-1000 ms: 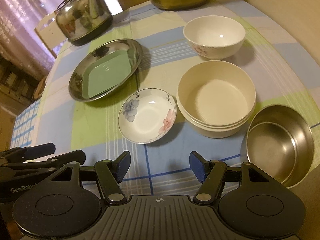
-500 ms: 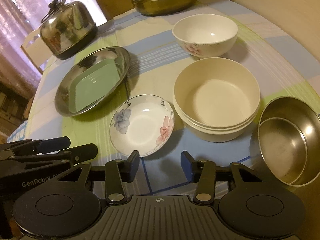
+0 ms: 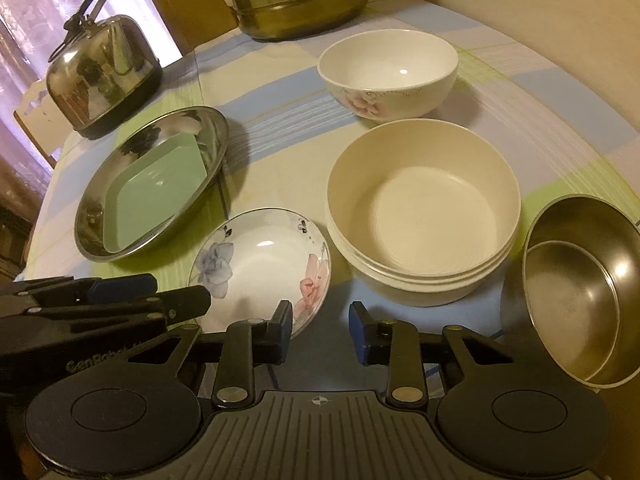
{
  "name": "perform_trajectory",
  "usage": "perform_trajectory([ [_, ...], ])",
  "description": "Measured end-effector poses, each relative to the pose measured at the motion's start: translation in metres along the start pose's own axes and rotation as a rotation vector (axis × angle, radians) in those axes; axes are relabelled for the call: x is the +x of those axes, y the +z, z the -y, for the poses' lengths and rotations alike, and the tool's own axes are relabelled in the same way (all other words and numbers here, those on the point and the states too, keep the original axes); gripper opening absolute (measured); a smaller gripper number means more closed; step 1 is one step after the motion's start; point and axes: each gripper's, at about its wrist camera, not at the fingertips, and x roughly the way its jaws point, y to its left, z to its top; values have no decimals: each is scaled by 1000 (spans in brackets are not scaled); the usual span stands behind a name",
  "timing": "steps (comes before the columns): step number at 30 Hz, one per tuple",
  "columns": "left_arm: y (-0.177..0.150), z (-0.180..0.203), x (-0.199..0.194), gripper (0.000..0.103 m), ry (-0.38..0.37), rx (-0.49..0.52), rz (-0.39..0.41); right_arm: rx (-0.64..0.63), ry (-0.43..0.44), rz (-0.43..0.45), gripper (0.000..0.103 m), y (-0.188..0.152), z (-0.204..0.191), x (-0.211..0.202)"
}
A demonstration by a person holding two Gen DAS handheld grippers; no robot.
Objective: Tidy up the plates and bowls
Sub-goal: 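Close the right gripper on the floral dish's rim and lift it, then carry the floral dish onto the green plate and lower it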
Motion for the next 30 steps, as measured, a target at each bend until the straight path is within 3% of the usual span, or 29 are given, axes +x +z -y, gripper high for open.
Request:
perform_trajectory([
  [11, 5, 0, 11, 31, -5, 0, -9, -13, 1, -1, 22, 4, 0, 9],
  [19, 3, 3, 14, 11, -14, 2, -17, -45, 5, 2, 13, 6, -3, 13],
  [30, -2, 0, -2, 10, -22, -25, -7, -73, 19, -11, 11, 12, -5, 8],
])
